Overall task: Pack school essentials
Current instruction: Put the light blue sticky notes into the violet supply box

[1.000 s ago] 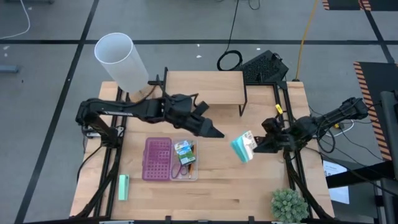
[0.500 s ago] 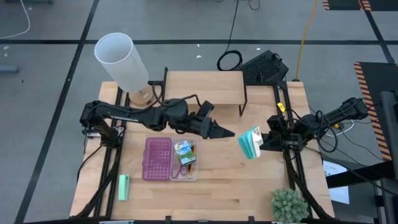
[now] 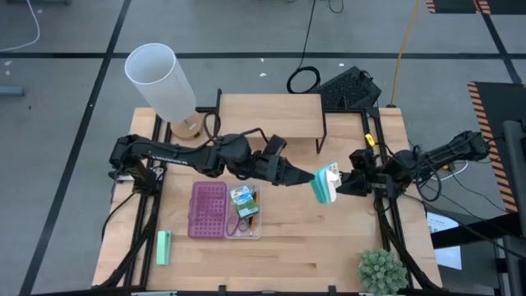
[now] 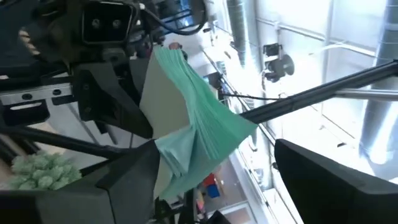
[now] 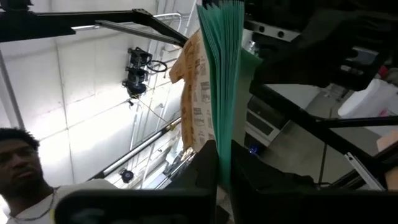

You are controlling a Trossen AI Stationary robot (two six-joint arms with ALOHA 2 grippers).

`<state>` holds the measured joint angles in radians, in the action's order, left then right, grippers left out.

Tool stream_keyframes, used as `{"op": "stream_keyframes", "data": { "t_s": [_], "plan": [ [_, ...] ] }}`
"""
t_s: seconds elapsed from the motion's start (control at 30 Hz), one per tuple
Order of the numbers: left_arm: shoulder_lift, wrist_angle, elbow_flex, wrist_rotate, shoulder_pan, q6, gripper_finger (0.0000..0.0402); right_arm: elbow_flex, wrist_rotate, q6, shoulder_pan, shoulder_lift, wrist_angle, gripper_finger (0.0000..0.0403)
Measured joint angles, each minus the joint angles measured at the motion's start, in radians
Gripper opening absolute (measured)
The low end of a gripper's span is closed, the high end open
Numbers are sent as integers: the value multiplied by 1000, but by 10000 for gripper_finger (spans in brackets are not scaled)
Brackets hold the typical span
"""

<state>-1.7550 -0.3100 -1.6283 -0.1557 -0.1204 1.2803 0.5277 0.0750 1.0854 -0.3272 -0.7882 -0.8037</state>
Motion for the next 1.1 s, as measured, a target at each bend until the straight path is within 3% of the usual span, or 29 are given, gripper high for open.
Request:
{"op": "stream_keyframes", "data": {
  "t_s": [0.4, 0.8, 1.1],
  "plan": [
    [-4, -7, 0, -29, 2, 41, 317, 0, -4, 36, 1, -33, 56, 8],
    [0, -25, 0, -128, 2, 107, 274, 0, -21, 35, 1, -36, 84, 8],
    [1, 77, 0, -158, 2, 114, 290, 0, -23, 71, 1, -36, 142, 8]
  ]
}}
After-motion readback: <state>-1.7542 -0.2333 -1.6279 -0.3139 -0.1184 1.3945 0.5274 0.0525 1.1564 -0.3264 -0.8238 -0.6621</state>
